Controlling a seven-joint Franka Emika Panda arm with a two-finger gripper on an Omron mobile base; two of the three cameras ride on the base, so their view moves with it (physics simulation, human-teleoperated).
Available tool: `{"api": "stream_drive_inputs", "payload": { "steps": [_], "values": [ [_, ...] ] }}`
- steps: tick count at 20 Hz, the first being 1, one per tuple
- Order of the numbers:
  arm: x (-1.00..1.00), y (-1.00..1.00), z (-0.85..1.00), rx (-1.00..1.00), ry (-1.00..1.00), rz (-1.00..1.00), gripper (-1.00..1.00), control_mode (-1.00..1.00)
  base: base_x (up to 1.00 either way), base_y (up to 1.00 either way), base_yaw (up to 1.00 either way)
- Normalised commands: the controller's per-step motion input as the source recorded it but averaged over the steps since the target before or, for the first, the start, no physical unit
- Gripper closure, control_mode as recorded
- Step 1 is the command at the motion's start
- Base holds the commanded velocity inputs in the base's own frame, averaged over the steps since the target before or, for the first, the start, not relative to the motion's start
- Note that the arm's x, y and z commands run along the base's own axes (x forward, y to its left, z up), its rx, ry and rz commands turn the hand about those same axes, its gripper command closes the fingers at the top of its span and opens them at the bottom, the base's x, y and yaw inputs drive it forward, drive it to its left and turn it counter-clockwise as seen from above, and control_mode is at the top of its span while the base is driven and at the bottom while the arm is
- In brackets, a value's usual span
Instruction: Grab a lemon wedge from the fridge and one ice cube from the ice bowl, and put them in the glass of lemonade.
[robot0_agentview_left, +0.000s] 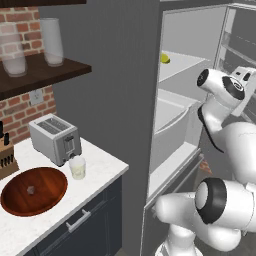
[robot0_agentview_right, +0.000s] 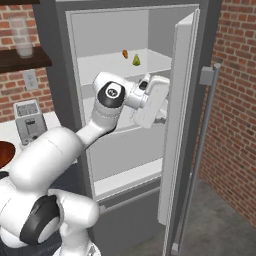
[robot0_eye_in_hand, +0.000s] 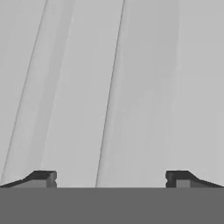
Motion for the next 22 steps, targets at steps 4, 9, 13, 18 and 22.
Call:
{"api": "stream_drive_inputs", "payload": {
  "steps": [4, 9, 13, 18, 22],
  "values": [
    [0.0, -0.67, 0.0, 0.0, 0.05, 0.0, -1.0, -1.0, 0.0, 0.0, 0.0],
    [0.0, -0.77, -0.01, 0.0, 0.06, 0.0, -1.0, -1.0, 0.0, 0.0, 0.0],
    [0.0, -0.99, -0.11, 0.0, 0.06, 0.0, -1.0, -1.0, 0.0, 0.0, 0.0],
    [0.04, -1.0, -0.3, 0.0, 0.05, 0.0, -1.0, -1.0, 0.0, 0.0, 0.0],
    [0.15, -0.91, -0.12, -0.02, 0.0, 0.0, -1.0, -1.0, 0.0, 0.0, 0.0]
  ]
}}
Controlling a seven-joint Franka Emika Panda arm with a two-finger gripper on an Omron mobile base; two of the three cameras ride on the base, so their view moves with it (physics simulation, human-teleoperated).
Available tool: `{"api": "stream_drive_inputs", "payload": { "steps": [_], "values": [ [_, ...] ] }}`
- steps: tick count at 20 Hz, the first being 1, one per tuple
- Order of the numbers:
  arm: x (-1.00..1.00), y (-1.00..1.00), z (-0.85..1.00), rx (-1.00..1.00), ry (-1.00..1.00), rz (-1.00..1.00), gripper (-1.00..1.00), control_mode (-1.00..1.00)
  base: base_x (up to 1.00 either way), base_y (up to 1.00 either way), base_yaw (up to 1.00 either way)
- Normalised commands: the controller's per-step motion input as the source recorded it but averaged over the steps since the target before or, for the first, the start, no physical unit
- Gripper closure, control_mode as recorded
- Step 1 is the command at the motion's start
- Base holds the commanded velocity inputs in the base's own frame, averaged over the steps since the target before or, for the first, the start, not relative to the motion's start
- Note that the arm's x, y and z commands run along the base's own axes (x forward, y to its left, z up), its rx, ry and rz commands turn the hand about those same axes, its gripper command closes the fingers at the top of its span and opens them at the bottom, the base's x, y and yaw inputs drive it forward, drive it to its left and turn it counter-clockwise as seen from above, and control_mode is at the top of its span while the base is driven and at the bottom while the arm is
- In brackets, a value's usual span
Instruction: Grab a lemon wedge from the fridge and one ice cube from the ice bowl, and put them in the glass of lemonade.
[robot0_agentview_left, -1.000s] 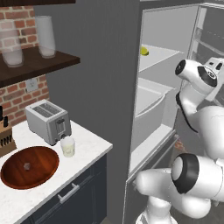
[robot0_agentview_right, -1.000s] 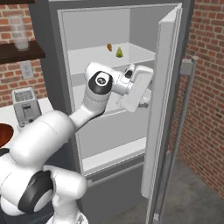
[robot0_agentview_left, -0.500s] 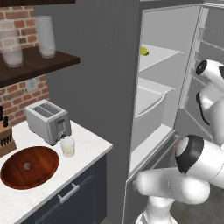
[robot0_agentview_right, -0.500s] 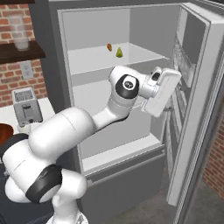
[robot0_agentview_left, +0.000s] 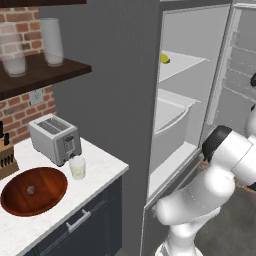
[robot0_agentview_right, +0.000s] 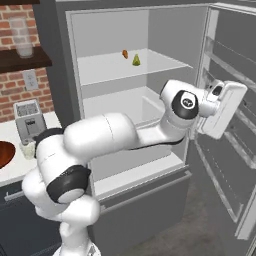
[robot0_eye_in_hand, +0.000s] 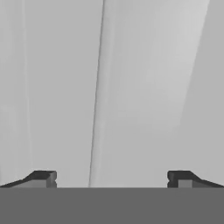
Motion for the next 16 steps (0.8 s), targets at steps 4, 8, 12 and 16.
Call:
{"api": "stream_drive_inputs", "payload": {
  "steps": [4, 8, 12, 16],
  "values": [
    [-0.66, 0.12, 0.36, 0.0, -0.24, 0.04, -1.0, -1.0, 0.0, 0.0, 0.0],
    [-0.75, 0.72, 0.04, 0.0, -0.31, 0.14, -1.0, -1.0, 0.0, 0.0, 0.0],
    [-0.53, 0.93, 0.0, 0.0, -0.27, 0.13, -1.0, -1.0, 0.0, 0.0, 0.0],
    [-0.37, 0.97, 0.0, 0.0, -0.25, 0.11, -1.0, -1.0, 0.0, 0.0, 0.0]
  ]
}}
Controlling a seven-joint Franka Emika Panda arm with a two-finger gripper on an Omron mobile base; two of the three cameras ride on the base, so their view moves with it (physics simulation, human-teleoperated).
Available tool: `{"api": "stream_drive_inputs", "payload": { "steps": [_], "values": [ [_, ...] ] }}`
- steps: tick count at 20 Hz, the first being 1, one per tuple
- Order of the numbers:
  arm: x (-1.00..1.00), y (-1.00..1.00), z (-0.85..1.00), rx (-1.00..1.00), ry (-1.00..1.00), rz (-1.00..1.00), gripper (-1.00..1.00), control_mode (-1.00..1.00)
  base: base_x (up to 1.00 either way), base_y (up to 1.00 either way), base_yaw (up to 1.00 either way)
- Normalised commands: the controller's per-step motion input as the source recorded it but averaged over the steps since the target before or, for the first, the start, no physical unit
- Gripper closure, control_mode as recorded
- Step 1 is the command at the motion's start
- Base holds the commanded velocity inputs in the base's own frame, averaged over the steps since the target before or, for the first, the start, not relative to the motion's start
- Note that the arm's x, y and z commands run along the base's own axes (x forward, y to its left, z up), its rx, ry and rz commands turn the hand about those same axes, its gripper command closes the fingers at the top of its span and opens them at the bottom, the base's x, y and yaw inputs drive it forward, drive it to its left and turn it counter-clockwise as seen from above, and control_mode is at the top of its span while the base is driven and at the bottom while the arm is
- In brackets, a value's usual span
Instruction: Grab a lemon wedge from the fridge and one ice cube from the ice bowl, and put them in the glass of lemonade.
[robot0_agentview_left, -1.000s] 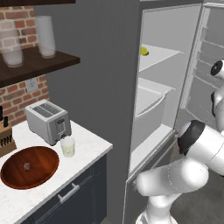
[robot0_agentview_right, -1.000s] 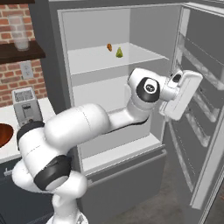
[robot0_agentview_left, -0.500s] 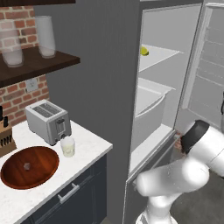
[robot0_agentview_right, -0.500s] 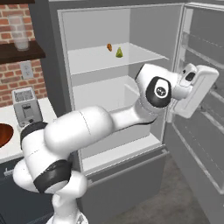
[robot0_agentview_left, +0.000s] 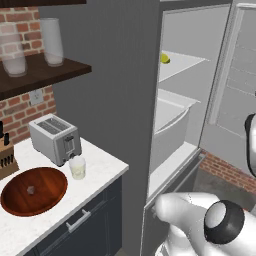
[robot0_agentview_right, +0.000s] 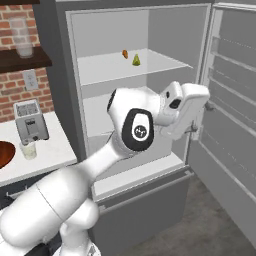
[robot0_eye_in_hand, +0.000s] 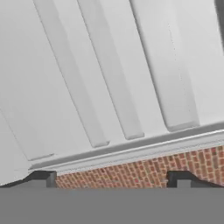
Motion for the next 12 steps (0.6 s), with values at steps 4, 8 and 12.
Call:
{"api": "stream_drive_inputs", "payload": {
  "steps": [4, 8, 12],
  "values": [
    [-0.01, 0.83, 0.0, 0.1, -0.23, 0.09, -1.0, -1.0, 0.0, 0.0, 0.0],
    [0.19, 0.76, 0.0, 0.26, -0.25, 0.06, -1.0, -1.0, 0.0, 0.0, 0.0],
    [0.39, 0.79, 0.0, 0.38, -0.19, 0.04, -1.0, -1.0, 0.0, 0.0, 0.0]
  ]
}}
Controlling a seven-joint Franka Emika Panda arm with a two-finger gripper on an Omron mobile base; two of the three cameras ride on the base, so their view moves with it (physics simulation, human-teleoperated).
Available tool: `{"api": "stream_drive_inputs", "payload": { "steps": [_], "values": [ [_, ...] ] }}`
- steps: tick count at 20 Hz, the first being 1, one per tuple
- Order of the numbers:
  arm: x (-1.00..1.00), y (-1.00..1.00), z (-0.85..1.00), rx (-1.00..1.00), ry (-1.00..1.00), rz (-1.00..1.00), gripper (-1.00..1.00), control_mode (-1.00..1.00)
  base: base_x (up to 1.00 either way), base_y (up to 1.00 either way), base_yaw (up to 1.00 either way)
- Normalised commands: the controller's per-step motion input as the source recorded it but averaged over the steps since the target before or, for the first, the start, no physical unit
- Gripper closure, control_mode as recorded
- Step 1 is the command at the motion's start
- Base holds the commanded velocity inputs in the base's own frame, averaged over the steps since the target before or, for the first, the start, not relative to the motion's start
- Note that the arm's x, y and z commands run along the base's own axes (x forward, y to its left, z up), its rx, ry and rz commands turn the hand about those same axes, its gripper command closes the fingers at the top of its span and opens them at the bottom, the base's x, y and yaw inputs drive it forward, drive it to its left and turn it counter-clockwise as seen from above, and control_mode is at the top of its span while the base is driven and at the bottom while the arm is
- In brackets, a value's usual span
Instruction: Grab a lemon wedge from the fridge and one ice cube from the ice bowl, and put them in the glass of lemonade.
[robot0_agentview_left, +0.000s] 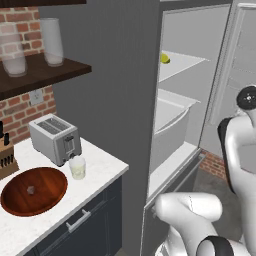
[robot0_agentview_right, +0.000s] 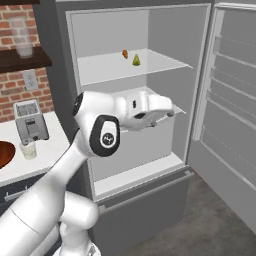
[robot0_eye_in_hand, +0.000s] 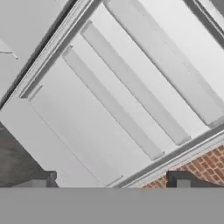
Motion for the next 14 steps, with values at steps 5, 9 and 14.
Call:
{"api": "stream_drive_inputs", "payload": {
  "steps": [5, 9, 14],
  "values": [
    [0.55, 0.91, -0.16, 0.5, -0.05, 0.12, -1.0, -1.0, 0.0, 0.0, 0.0],
    [0.36, 0.98, -0.35, 0.55, 0.0, 0.2, -1.0, -1.0, 0.0, 0.0, 0.0],
    [0.16, 0.98, -0.41, 0.54, 0.0, 0.19, -1.0, -1.0, 0.0, 0.0, 0.0]
  ]
}}
